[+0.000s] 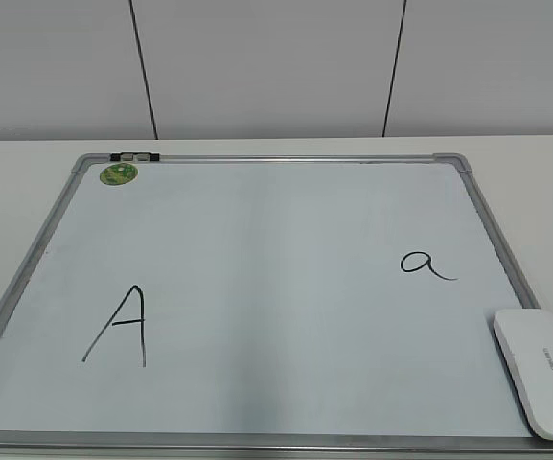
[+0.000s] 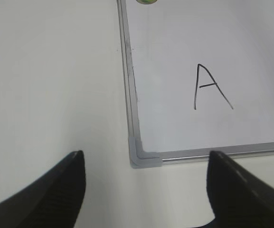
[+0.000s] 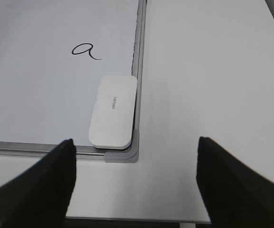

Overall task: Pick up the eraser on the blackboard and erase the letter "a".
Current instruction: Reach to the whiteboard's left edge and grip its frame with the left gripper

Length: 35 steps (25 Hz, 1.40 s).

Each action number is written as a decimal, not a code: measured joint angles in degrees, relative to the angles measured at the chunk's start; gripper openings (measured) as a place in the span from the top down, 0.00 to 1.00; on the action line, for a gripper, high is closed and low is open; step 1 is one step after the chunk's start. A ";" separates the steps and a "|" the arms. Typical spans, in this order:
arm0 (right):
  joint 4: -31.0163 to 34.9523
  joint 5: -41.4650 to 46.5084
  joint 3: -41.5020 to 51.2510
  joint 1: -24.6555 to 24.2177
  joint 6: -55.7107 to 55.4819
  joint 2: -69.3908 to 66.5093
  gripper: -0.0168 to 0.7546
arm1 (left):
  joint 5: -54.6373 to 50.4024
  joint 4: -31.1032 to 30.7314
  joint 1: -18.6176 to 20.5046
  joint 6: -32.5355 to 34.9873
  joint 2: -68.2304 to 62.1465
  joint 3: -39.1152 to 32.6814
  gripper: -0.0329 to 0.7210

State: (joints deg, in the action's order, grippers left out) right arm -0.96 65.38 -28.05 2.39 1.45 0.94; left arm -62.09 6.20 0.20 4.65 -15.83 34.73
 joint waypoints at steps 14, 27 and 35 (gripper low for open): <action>0.00 0.00 0.00 0.00 0.00 0.00 0.22 | 7.48 0.25 0.00 0.00 -31.55 7.83 0.24; 0.00 0.00 0.00 0.00 0.00 0.00 0.22 | 7.69 0.37 0.00 3.68 -62.47 24.97 0.24; 0.00 0.00 0.00 0.00 0.00 0.00 0.22 | 8.03 2.84 1.45 8.17 -78.45 33.66 0.32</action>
State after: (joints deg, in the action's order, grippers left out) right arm -0.96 65.38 -28.05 2.39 1.45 0.94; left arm -54.06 9.04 1.65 12.82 -94.28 68.40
